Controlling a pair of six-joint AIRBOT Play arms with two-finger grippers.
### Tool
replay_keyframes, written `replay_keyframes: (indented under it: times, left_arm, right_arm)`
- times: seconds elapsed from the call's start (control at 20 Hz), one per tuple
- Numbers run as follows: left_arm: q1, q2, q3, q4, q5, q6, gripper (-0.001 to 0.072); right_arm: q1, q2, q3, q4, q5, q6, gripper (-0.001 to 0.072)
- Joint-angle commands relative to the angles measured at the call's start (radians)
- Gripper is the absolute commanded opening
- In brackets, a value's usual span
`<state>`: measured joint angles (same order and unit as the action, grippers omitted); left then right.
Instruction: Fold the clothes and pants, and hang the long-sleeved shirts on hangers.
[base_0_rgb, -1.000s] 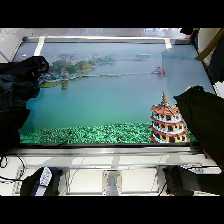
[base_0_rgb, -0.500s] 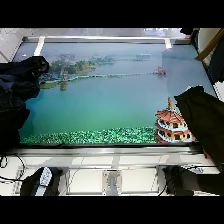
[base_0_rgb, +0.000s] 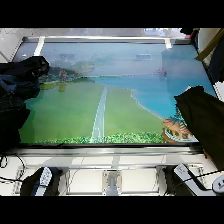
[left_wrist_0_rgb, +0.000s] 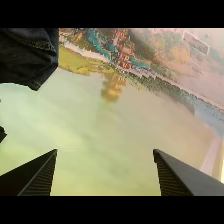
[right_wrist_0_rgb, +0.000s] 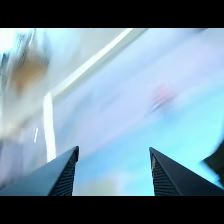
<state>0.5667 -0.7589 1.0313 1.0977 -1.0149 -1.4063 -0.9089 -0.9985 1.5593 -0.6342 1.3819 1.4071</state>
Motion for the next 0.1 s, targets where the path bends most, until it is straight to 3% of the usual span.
replay_keyframes:
  times: [0.0, 0.05]
  left_arm:
    - [0.0, 0.0, 0.0, 0.0, -0.003, 0.0, 0.0694]
    - [0.0, 0.0, 0.0, 0.0, -0.003, 0.0, 0.0694]
  right_arm:
    - [0.291, 0.008, 0.003, -0.138, 0.043, -0.014, 0.0473]
    - [0.346, 0.008, 0.003, -0.176, 0.043, -0.014, 0.0473]
